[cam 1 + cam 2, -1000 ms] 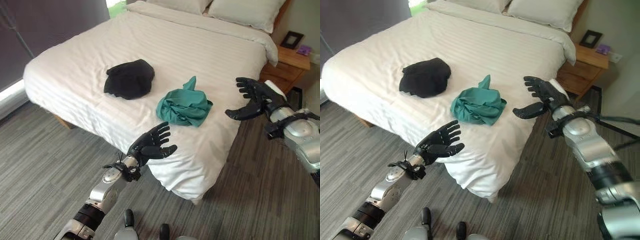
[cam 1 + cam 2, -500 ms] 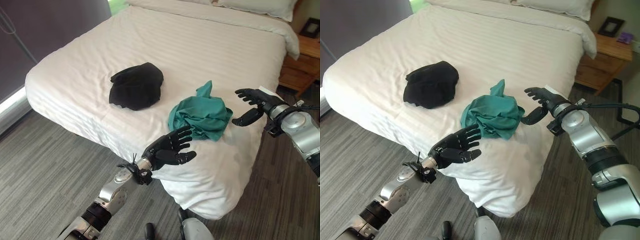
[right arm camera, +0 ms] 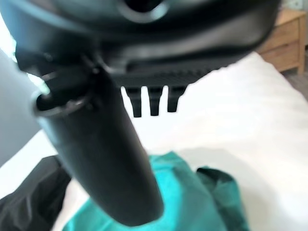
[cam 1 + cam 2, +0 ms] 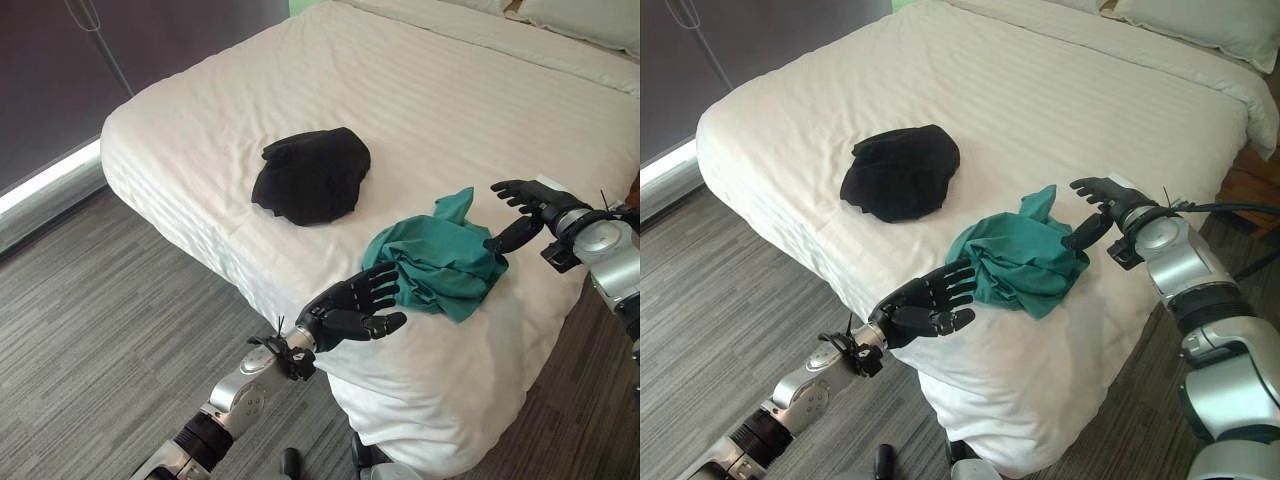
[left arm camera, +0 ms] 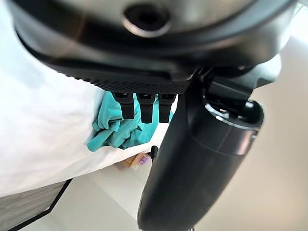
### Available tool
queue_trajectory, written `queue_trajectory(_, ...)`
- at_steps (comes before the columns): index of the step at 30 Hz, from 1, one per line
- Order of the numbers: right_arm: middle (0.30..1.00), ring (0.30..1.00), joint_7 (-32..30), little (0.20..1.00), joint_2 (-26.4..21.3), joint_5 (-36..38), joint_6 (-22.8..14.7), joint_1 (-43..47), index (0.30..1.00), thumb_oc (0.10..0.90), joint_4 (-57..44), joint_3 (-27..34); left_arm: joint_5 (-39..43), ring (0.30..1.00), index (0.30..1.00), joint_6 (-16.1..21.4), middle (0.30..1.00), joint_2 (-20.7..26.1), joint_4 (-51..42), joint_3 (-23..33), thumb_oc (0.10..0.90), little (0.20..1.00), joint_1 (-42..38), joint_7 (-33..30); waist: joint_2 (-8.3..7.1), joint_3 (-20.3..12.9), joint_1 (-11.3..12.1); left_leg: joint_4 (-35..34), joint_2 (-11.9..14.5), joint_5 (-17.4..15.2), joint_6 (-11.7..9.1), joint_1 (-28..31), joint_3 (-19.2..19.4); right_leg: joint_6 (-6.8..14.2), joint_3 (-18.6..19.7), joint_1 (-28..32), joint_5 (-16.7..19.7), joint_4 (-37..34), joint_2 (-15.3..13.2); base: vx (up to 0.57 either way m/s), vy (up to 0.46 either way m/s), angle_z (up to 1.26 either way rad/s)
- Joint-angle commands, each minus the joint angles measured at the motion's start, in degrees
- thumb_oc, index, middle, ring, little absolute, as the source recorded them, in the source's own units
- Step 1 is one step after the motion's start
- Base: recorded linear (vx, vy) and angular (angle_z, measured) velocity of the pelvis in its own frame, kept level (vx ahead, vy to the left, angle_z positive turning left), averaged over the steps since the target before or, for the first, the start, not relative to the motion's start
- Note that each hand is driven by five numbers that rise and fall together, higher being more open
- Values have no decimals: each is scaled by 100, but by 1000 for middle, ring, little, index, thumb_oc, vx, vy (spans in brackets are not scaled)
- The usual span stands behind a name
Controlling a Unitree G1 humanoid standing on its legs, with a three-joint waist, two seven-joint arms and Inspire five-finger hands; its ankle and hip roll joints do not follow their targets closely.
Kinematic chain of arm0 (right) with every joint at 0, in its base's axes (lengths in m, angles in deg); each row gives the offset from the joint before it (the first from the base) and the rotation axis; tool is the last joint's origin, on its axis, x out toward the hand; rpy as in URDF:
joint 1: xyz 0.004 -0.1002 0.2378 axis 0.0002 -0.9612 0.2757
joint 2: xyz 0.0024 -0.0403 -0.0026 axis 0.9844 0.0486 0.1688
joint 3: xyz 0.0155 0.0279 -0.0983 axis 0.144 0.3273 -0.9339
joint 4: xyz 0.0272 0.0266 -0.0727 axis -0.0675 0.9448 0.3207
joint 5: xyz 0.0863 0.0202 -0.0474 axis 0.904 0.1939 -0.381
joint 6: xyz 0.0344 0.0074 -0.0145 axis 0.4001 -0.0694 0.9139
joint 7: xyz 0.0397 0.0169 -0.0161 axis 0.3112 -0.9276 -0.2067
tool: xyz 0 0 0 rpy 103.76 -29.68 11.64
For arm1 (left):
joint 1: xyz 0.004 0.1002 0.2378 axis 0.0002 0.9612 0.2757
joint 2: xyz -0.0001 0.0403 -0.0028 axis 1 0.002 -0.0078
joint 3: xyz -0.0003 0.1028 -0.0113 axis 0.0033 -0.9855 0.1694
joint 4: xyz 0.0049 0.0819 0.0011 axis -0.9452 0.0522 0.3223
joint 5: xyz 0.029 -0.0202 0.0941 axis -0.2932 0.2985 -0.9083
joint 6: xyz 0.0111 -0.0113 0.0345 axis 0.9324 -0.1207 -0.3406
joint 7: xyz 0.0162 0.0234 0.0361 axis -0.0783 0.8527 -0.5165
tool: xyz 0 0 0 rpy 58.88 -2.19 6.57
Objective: Pick up bed clothes into laundry basket.
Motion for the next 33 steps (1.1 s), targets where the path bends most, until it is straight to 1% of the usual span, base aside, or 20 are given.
queue_trajectory(1,900,900,-310,900,17,-139,-440,962,900,800,102,-188,229,900,900,454,900,-134,-699,-95,800,900,20,165,-520,-557,112,6,-322,-292,-43,16,12,422,287,112,105,34,-166,36,-15,11)
queue_trajectory(3,900,900,-298,900,87,-189,-492,891,900,800,138,-226,239,900,900,469,900,-145,-708,-88,800,900,72,158,-509,-533,142,6,-320,-289,-46,4,-33,407,250,126,87,34,-172,22,-19,15)
queue_trajectory(6,900,900,-570,900,338,-3,-622,498,900,800,204,138,301,900,900,502,900,-171,-758,-115,800,900,115,127,-469,-434,209,6,-327,-252,-51,-94,-149,391,177,76,72,42,-183,-5,-31,18)
queue_trajectory(7,900,900,-678,900,572,82,-649,160,900,800,247,430,266,900,900,510,900,-170,-746,-95,800,900,102,93,-451,-387,242,6,-333,-224,-60,-168,-188,377,151,16,77,35,-182,-40,-18,23)
queue_trajectory(9,900,900,-669,900,705,21,-647,-27,900,800,283,490,221,900,900,522,900,-172,-733,-64,800,900,101,70,-442,-367,261,6,-332,-215,-62,-194,-201,371,145,0,78,28,-181,-6,-23,20)
queue_trajectory(11,900,900,-675,900,948,-283,-626,-406,900,800,647,533,168,900,900,548,900,-156,-739,2,800,900,135,33,-420,-284,314,6,-330,-183,-68,-283,-266,361,112,-61,89,29,-176,-25,-45,9)
queue_trajectory(13,900,900,-804,900,1453,-394,-603,-850,900,800,1474,862,136,900,900,535,900,-130,-812,65,800,900,189,21,-365,-215,367,6,-341,-149,-67,-360,-368,344,65,-117,93,27,-176,-22,-36,10)
queue_trajectory(14,900,900,-874,900,1767,-535,-627,-1208,900,800,1898,1038,71,900,900,549,900,-81,-879,148,800,900,217,8,-317,-182,397,6,-353,-139,-66,-396,-421,336,51,-143,87,22,-182,13,-42,28)
queue_trajectory(15,900,900,-1042,900,2184,-709,-624,-1989,900,800,2366,1468,-242,900,900,637,900,107,-1085,449,800,900,307,-97,-221,-116,410,6,-369,-108,-69,-445,-529,312,43,-177,74,31,-179,15,-32,30)
queue_trajectory(16,900,900,-1045,900,2193,-713,-624,-2008,900,800,2359,1478,-243,900,900,634,900,120,-1097,442,800,900,321,-102,-231,-121,410,6,-370,-111,-69,-439,-535,311,36,-168,69,30,-180,26,-58,25)
queue_trajectory(17,900,900,-1042,900,2490,-1071,-674,-2721,900,800,2733,1718,-300,900,900,653,900,286,-1377,814,800,900,622,-116,-133,-78,443,6,-394,-77,-77,-492,-676,284,7,-195,32,34,-180,13,-37,22)
queue_trajectory(18,900,900,-1044,900,2498,-1074,-674,-2731,900,800,2731,1718,-299,900,900,648,900,295,-1390,814,800,900,638,-119,-139,-87,431,6,-395,-79,-77,-492,-688,283,-5,-190,27,33,-182,44,-72,28)
queue_trajectory(19,900,900,-1123,900,2850,-1331,-678,-3446,900,800,2980,2000,-268,900,900,677,900,363,-1608,1182,800,900,1000,-133,-54,-80,439,6,-413,-63,-87,-525,-797,265,-83,-193,-23,46,-196,37,-37,36)
queue_trajectory(20,900,900,-1125,900,2855,-1333,-676,-3458,900,800,2975,2000,-267,900,900,674,900,370,-1618,1182,800,900,1014,-135,-59,-88,431,6,-414,-64,-87,-524,-805,264,-91,-189,-27,44,-197,52,-50,40)
queue_trajectory(22,900,900,-1169,900,3128,-1330,-634,-4122,900,800,3198,2438,-218,900,900,678,900,422,-1862,1491,800,900,1357,-108,18,-115,394,6,-441,-64,-102,-524,-877,253,-156,-161,-70,50,-208,46,-21,33)
queue_trajectory(25,900,900,-1074,900,3355,-1404,-588,-4755,900,800,3350,2688,18,900,900,632,900,495,-2146,1753,800,900,1657,-22,81,-190,308,6,-452,-88,-111,-455,-917,238,-205,-49,-132,39,-217,78,-29,31)
queue_trajectory(26,566,566,-1028,566,3381,-1418,-597,-4899,566,577,3273,2678,118,900,900,636,900,506,-2194,1817,800,900,1697,-28,83,-211,274,6,-448,-93,-111,-428,-911,232,-201,-15,-142,35,-217,78,-37,29)
queue_trajectory(27,300,300,-994,300,3420,-1443,-595,-5008,300,400,3232,2677,252,900,900,621,900,497,-2192,1861,800,900,1719,12,79,-223,245,6,-444,-99,-109,-399,-901,227,-194,14,-151,35,-215,37,-27,9)
queue_trajectory(30,300,300,-1042,300,3335,-1189,-632,-5144,300,400,2965,2842,564,900,900,794,900,461,-2231,2140,800,900,1542,-16,54,-237,146,6,-437,-100,-119,-333,-861,216,-158,56,-196,77,-196,-30,-31,3)
queue_trajectory(33,300,300,-1071,300,3273,-1126,-658,-5194,300,400,2861,2891,703,900,900,866,900,384,-2277,2252,800,900,1448,19,40,-235,165,6,-431,-101,-124,-293,-872,205,-182,97,-225,109,-190,-27,-30,-3)
